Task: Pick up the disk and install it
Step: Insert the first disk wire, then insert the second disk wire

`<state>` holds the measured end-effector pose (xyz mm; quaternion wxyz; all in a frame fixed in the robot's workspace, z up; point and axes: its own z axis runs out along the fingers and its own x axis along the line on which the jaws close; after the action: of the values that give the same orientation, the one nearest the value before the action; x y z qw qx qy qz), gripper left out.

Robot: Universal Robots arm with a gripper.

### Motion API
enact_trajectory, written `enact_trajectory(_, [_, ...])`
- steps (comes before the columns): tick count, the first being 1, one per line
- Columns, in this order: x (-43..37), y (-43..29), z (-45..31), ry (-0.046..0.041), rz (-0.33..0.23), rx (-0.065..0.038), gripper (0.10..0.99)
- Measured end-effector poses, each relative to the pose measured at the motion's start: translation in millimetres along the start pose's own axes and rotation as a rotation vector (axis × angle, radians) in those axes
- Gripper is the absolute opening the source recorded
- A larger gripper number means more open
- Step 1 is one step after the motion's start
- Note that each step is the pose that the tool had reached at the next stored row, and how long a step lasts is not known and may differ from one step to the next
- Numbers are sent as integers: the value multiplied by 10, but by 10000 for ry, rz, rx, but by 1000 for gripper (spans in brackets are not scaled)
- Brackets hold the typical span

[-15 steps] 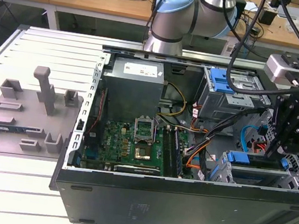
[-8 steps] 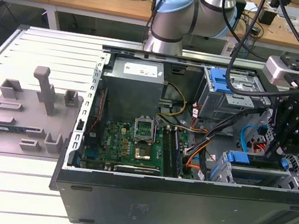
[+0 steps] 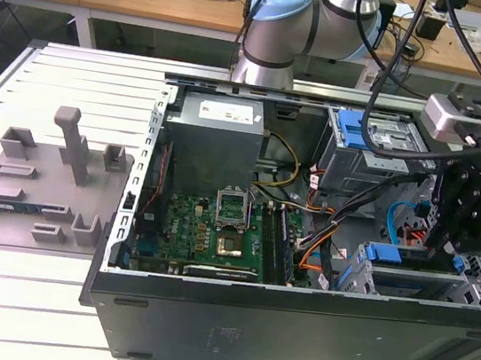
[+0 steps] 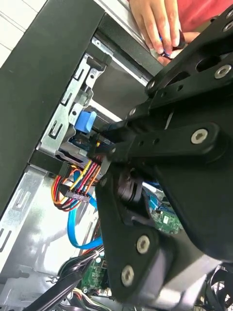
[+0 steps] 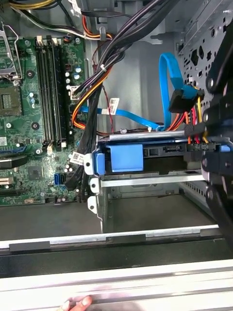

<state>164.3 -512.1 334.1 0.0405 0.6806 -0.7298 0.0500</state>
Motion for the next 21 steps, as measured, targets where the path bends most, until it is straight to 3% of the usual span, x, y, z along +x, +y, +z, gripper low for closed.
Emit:
enact_trajectory(1, [0,0,-1,-3,-1,-1,302])
enact_trajectory(3, [7,-1,-58,3,-1,0,420])
enact_trajectory(4, [15,-2,-117,0,-1,0,541])
enact_trajectory(6, [42,-6,-325,0,-1,0,663])
enact_trajectory(7, [45,-7,-353,-1,-1,0,663])
enact_trajectory(21, [45,-7,-354,5,-1,0,663])
